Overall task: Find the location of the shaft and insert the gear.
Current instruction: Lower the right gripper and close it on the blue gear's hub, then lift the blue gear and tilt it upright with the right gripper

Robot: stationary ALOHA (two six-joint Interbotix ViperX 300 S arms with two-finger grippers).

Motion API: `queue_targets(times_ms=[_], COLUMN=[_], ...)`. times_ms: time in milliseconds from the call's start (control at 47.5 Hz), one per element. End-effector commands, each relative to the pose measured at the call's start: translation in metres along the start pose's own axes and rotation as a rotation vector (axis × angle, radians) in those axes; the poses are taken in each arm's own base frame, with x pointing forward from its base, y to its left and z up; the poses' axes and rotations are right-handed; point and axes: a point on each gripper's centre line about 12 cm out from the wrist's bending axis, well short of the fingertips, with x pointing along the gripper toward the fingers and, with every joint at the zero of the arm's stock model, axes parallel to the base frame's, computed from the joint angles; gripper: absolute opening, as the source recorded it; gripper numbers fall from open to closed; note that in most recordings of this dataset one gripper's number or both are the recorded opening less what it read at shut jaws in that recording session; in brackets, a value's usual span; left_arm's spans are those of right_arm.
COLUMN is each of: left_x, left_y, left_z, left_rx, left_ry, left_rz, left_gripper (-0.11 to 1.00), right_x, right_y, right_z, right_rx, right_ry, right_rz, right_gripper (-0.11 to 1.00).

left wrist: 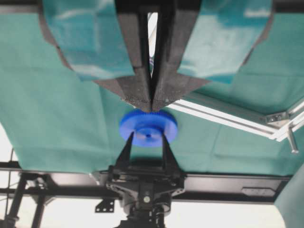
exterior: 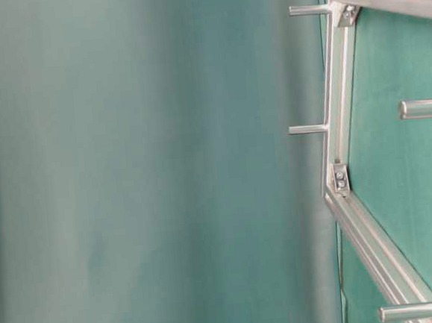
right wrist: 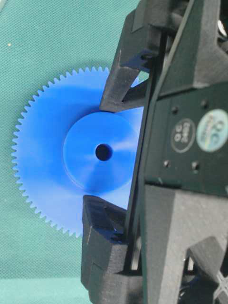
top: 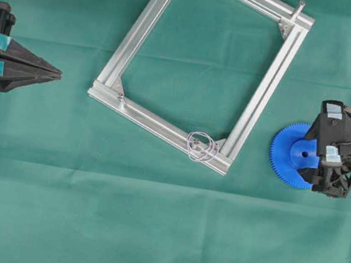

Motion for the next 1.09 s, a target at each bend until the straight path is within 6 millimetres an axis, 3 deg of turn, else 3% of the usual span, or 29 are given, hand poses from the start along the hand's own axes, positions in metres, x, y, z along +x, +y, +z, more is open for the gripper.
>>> queue_targets(times_ms=[0,484,568,673,1073], left_x=[0.003,0.003,0.003,0.003,0.0023], left_y=[0.0005,0.0005,0.0005,0.0005,0.0005], left_z=[0.0087,0.0084,0.0086,0.0084,0.0097], left_rx=[-0.003,-0.003,-0.003,-0.003,-0.003], left_ry=[-0.015,-0.012,-0.014,-0.012,-0.017], left_rz=[0.003,0.003,0.003,0.003,0.003], left_gripper=[0.01,0.01,0.01,0.01,0.01], right_x=[-0.0014,0.0027,0.0025,0.0024,-0.0026], right_y=[0.001,-0.0009,-0.0009,-0.0007,0.0011], right_z=[0.0033,0.002,0.0026,0.0032,0.0095], right_rx=[0.0,-0.02,-0.022,-0.024,-0.023], right_ry=[-0.015,0.008,0.006,0.005,0.024], right_rz=[0.004,-0.014,-0.015,-0.014,-0.023], right_gripper=[0.92,0.9,0.84,0.68,0.69])
